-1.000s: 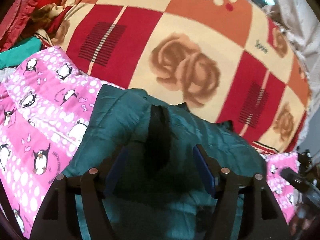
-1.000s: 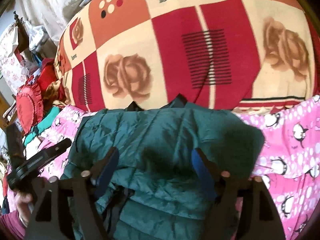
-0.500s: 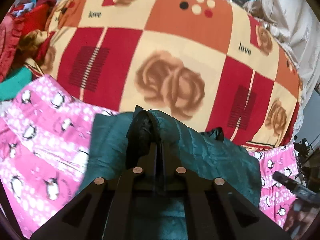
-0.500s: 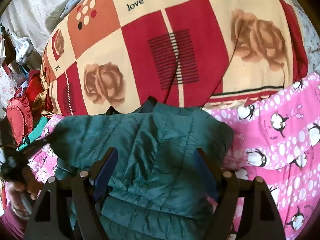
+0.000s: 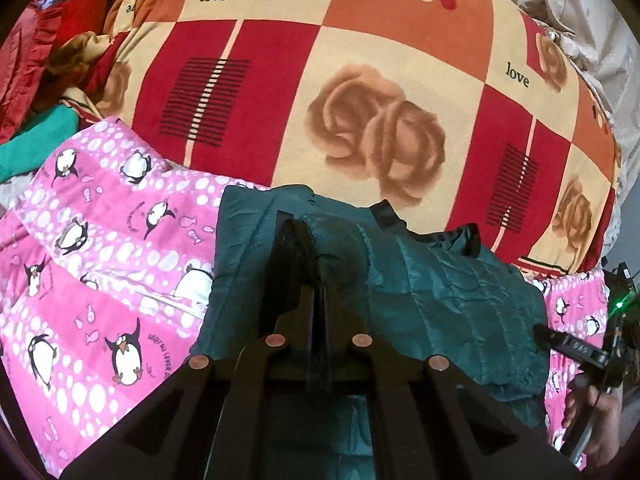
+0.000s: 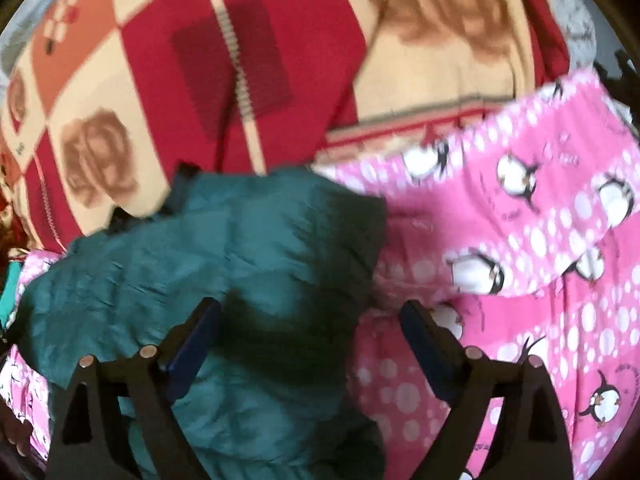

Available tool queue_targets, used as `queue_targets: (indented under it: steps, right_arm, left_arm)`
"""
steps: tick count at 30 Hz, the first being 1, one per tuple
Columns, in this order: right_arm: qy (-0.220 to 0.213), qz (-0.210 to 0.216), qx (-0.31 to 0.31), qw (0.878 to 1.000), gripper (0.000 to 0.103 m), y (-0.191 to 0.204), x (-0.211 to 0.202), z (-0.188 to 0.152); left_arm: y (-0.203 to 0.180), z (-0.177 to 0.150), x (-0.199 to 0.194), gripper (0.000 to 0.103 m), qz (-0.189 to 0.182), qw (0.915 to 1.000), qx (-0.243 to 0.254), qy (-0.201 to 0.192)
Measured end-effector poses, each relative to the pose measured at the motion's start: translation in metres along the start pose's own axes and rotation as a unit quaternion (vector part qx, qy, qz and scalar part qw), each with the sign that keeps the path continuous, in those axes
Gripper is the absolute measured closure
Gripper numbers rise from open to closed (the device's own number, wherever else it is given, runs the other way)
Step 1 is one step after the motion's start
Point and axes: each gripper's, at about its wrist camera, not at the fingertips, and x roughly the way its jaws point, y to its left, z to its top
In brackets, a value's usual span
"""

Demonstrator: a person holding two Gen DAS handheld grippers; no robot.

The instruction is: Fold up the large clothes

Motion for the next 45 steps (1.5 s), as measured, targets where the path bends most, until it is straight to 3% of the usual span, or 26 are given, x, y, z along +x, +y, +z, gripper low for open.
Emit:
queue_targets:
  steps: [2, 3, 4, 5, 7, 13, 16, 17, 19, 21, 23, 27, 30, 33, 36, 42, 45]
  right_arm:
    - [0.002, 0.022, -0.011, 1.000, 0.027, 0.002, 0.009, -0.002]
    - [-0.004, 0.028, -0.013, 1.000, 0.055, 0.002, 0.009, -0.001]
    - [-0.017, 0.021, -0.017, 0.999, 0.068, 0.004, 0.005, 0.001]
    - [-0.031, 0.015, -0.028, 0.999, 0.078, 0.008, 0.000, 0.003]
    - [-0.046, 0.001, -0.056, 0.997, 0.081, 0.016, -0.008, 0.007]
    - [-0.038, -0.045, -0.082, 0.995, 0.082, 0.015, 0.010, 0.010]
    - [-0.027, -0.051, -0.077, 0.995, 0.081, 0.012, 0.020, 0.008]
    - [-0.028, -0.052, -0.072, 0.996, 0.078, 0.006, 0.017, 0.008]
    - [-0.030, -0.065, -0.057, 0.996, 0.060, 0.003, 0.007, 0.011]
    - [-0.043, -0.050, -0.052, 0.996, 0.059, 0.006, -0.009, 0.010]
    - [-0.058, -0.031, -0.064, 0.996, 0.059, 0.016, -0.026, 0.005]
    - [-0.074, 0.027, -0.117, 0.990, 0.052, 0.061, -0.047, -0.011]
    - [-0.052, 0.057, -0.161, 0.984, 0.050, 0.101, -0.037, -0.020]
    - [-0.025, 0.060, -0.182, 0.981, 0.050, 0.124, -0.012, -0.034]
    - [0.013, 0.048, -0.197, 0.979, 0.051, 0.130, 0.016, -0.052]
    - [0.022, 0.069, -0.185, 0.980, 0.050, 0.119, 0.009, -0.051]
    - [-0.007, 0.072, -0.173, 0.982, 0.050, 0.109, -0.012, -0.045]
  left_arm:
    - [-0.004, 0.003, 0.001, 0.103, 0.000, 1.0000, 0.007, -0.004]
    - [-0.006, 0.004, 0.001, 0.103, 0.000, 1.0000, 0.009, -0.005]
    - [-0.008, 0.007, 0.001, 0.103, -0.005, 0.9999, 0.011, -0.006]
    - [-0.010, 0.009, 0.001, 0.103, -0.005, 0.9999, 0.014, -0.007]
    - [-0.013, 0.011, 0.004, 0.103, 0.001, 0.9997, 0.021, -0.010]
    - [-0.015, 0.002, 0.051, 0.103, 0.023, 0.9985, 0.030, 0.039]
    - [-0.020, -0.002, 0.060, 0.103, 0.039, 0.9974, 0.050, 0.034]
    - [-0.020, -0.002, 0.059, 0.103, 0.040, 0.9973, 0.053, 0.032]
    - [-0.015, 0.000, 0.054, 0.103, 0.030, 0.9981, 0.041, 0.034]
    - [-0.009, 0.001, 0.045, 0.103, 0.029, 0.9985, 0.036, 0.028]
    - [-0.006, 0.003, 0.034, 0.093, 0.040, 0.9984, 0.037, 0.013]
    - [-0.007, 0.011, 0.011, 0.087, 0.049, 0.9979, 0.032, -0.027]
    - [-0.014, 0.013, 0.016, 0.085, 0.052, 0.9976, 0.040, -0.024]
    - [-0.017, 0.007, 0.038, 0.085, 0.078, 0.9956, 0.051, 0.004]
    - [-0.007, -0.005, 0.060, 0.085, 0.087, 0.9945, 0.045, 0.037]
    - [-0.007, -0.008, 0.053, 0.084, 0.087, 0.9948, 0.044, 0.028]
    - [-0.010, -0.001, 0.034, 0.084, 0.083, 0.9958, 0.040, -0.002]
